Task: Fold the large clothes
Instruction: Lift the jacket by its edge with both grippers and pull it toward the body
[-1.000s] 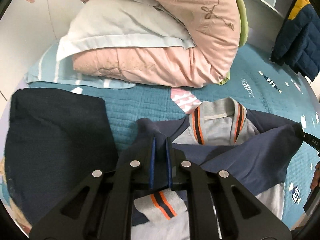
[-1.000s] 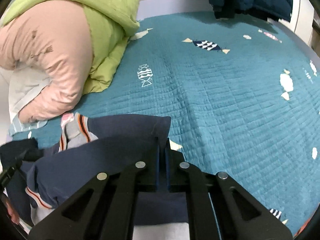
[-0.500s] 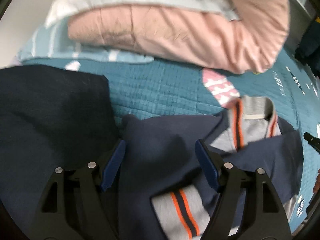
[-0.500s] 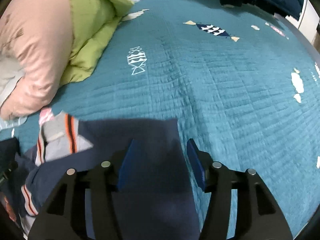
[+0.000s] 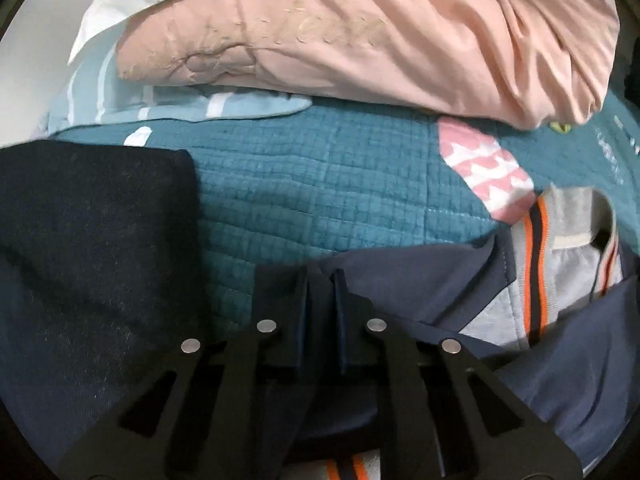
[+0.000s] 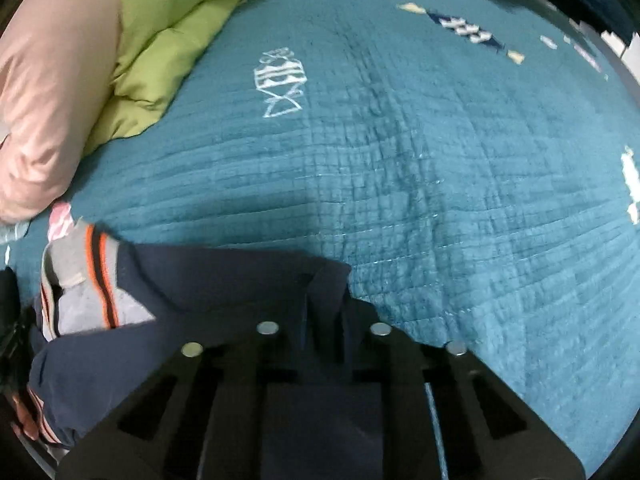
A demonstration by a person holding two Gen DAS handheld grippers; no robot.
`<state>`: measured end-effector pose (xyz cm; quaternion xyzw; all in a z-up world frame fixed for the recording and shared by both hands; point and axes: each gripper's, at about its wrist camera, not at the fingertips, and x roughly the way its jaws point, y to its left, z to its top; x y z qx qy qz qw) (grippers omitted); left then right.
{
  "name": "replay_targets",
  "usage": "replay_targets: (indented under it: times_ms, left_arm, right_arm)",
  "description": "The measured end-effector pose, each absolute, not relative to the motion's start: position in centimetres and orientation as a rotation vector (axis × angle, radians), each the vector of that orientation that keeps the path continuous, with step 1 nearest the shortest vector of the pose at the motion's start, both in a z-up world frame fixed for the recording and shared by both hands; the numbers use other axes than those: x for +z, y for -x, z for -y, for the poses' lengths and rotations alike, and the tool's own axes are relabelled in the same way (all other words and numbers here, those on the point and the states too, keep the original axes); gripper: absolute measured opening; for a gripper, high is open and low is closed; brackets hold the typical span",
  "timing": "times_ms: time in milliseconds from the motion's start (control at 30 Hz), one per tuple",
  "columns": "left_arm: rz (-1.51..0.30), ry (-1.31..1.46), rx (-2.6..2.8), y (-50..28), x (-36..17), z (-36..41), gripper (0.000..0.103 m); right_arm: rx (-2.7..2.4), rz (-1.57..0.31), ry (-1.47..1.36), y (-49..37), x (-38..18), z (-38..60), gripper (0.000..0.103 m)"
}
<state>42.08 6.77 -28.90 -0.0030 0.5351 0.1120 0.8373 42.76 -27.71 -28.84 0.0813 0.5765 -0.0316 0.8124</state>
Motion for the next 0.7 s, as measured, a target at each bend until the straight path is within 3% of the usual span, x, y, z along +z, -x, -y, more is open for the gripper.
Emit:
replay_targets:
  times_ms: [467,700]
  left_arm:
    - [-1.0,-0.025,0.158,-37.3,-18.7,-5.6,0.009]
    - [-0.957,-0.054,0.163,-30.5,-14.8,-4.7,0.009]
  right_arm:
    - [-0.068,-1.102,-0.183,-36.4,-19.3,27.4,0.008]
    - [-0.063,-1.059,-0.208,-29.1,-15.7,27.1,0.008]
